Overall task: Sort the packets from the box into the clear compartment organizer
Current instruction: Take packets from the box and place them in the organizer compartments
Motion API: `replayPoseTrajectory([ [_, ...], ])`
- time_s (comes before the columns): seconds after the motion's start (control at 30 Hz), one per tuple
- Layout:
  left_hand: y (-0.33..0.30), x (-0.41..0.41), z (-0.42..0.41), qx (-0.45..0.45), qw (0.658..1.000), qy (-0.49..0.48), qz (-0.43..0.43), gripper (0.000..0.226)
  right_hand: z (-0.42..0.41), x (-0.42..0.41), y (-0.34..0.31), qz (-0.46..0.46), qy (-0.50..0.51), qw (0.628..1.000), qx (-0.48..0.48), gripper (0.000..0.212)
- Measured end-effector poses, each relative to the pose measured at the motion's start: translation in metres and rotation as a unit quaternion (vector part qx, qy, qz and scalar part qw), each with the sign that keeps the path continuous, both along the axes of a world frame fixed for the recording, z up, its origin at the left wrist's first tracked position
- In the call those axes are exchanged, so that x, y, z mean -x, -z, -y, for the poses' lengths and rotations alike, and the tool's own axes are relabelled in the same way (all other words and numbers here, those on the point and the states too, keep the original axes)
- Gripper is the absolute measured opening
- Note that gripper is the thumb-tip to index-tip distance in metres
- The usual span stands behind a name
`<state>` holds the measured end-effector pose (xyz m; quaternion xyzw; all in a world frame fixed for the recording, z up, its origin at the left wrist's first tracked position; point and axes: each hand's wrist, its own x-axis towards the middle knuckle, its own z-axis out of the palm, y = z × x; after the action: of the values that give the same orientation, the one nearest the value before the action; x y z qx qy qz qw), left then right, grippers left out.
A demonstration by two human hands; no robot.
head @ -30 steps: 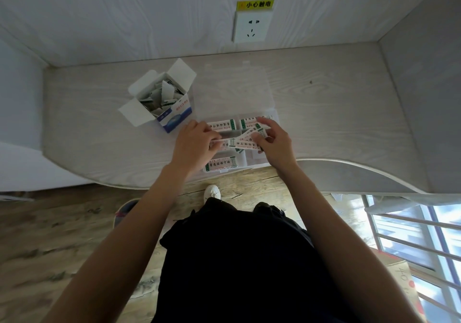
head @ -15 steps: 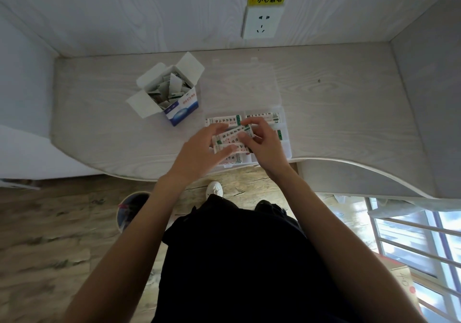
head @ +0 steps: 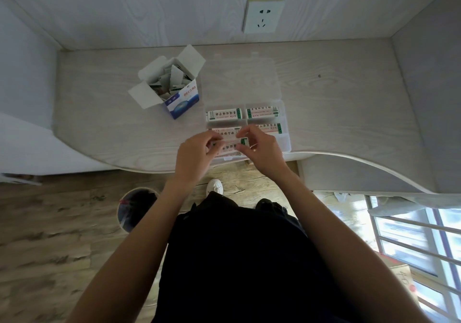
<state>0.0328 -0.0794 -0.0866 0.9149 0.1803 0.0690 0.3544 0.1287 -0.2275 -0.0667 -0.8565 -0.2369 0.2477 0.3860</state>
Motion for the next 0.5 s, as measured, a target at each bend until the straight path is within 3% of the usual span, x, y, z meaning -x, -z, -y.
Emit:
replayPoseTrajectory([
  [0.17, 0.004, -0.001, -0.002, -0.173, 0.985, 0.004, 0.023, 0.017, -0.008, 0.003, 0.011, 0.119, -0.056, 0.987, 0.094, 0.013],
  [0.5, 0.002, -0.001, -0.008, -0.247, 0.968, 0.032, -0.033, 0.019, -0.010, 0.003, 0.017, 0.296, -0.160, 0.921, 0.198, 0.026],
])
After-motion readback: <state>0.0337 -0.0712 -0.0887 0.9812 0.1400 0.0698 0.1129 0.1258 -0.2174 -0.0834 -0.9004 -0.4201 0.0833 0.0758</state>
